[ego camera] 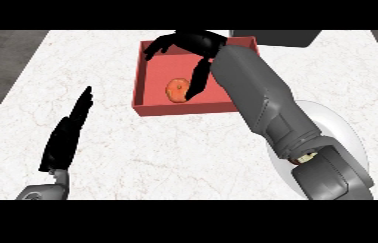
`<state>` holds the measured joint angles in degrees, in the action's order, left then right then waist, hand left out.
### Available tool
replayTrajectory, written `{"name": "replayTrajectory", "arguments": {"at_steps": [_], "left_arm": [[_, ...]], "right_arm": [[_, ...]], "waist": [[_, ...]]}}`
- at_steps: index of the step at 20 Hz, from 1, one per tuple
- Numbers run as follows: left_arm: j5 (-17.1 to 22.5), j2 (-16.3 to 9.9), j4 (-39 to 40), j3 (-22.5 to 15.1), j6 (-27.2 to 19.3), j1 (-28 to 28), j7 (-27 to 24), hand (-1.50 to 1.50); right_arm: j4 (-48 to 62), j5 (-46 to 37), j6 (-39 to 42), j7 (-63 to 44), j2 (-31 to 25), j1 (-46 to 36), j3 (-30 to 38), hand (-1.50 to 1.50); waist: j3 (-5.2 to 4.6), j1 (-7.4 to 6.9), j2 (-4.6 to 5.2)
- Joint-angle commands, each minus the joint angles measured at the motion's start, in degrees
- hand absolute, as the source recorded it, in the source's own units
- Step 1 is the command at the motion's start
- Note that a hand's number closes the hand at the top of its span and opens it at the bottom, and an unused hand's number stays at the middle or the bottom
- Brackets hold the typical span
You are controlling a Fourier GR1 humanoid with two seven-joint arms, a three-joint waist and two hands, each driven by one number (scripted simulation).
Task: Pick the squash from the plate and place it in the cardboard box
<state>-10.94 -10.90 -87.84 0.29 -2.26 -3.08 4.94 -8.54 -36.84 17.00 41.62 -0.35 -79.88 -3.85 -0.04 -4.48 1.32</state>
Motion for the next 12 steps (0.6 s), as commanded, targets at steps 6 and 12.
{"name": "replayTrajectory", "arguments": {"at_steps": [6,12], "left_arm": [[0.39,-0.19,-1.97,0.06,0.63,-0.38,1.87,0.00],[0.64,-0.19,-2.60,-0.20,1.19,0.38,1.21,0.00]], "right_arm": [[2.24,13.93,1.92,-3.69,-1.23,-0.44,14.20,-1.50],[4.55,21.43,9.95,-8.71,-10.02,-2.66,21.96,-1.50]], "waist": [[0.06,-0.41,0.52],[0.07,-1.54,1.11]]}}
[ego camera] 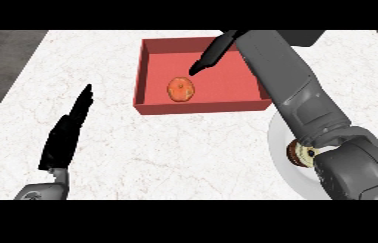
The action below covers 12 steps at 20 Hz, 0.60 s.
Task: Pick the squash from the plate and place it in the cardboard box
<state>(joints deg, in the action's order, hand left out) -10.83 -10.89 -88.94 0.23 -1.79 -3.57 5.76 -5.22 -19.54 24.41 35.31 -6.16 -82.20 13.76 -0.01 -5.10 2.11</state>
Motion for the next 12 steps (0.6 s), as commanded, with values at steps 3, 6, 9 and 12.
{"name": "replayTrajectory", "arguments": {"at_steps": [3,6,9,12], "left_arm": [[0.44,-0.17,-0.59,-0.04,0.75,-1.62,0.84,0.00],[-0.59,0.76,-1.29,-1.51,0.22,-1.08,0.21,0.00],[-1.12,0.93,-1.34,-1.72,-0.23,-1.54,-0.22,0.00],[-0.35,0.78,-0.28,-1.41,0.55,-2.48,-0.91,0.00]], "right_arm": [[1.36,6.13,0.51,-5.53,-7.20,-1.38,6.59,-1.50],[1.65,6.44,0.34,-6.59,-11.17,-0.02,7.11,-1.50],[1.73,8.17,3.97,-7.82,-16.10,-0.36,8.91,-1.50],[1.36,8.34,6.23,-7.86,-18.62,-0.06,9.12,-1.50]], "waist": [[0.01,-1.07,0.88],[0.06,-1.98,1.46],[0.14,-2.64,2.08],[0.13,-3.02,2.54]]}}
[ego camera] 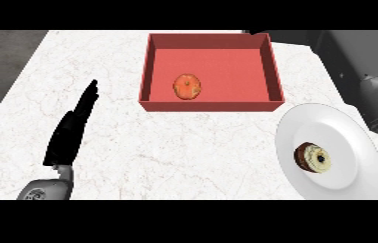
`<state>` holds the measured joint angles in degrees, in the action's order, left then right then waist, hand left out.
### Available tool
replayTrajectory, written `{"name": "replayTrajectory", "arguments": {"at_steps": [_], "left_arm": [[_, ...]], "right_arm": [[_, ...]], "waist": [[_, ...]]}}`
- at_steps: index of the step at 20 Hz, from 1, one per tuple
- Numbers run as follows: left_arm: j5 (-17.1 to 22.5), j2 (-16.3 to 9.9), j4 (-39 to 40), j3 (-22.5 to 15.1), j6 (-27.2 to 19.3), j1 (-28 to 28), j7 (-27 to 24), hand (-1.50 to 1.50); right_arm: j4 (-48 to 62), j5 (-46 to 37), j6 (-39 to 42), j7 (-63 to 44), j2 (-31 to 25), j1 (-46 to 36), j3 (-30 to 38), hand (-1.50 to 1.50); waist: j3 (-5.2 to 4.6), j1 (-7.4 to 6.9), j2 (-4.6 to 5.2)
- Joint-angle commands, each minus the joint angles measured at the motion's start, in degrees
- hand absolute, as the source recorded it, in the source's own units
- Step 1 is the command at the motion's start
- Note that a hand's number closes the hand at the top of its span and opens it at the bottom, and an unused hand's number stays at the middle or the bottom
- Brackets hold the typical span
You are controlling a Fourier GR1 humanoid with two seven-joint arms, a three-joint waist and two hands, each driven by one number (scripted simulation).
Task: Pick the squash from the plate and place it in the cardboard box
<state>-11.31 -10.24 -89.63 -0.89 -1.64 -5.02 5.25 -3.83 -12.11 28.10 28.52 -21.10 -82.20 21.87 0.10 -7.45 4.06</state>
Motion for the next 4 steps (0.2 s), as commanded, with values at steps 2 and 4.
{"name": "replayTrajectory", "arguments": {"at_steps": [2,4], "left_arm": [[0.47,-0.81,-0.60,0.36,0.90,-1.00,0.31,0.00],[-0.44,0.45,0.00,-0.77,-0.01,-1.38,-0.37,0.00]], "right_arm": [[-0.53,0.10,4.97,0.18,-6.48,1.75,0.25,-1.50],[-1.07,-0.31,6.61,1.17,-7.27,2.13,-0.15,-1.50]], "waist": [[0.15,-1.11,0.72],[0.18,-1.41,1.29]]}}
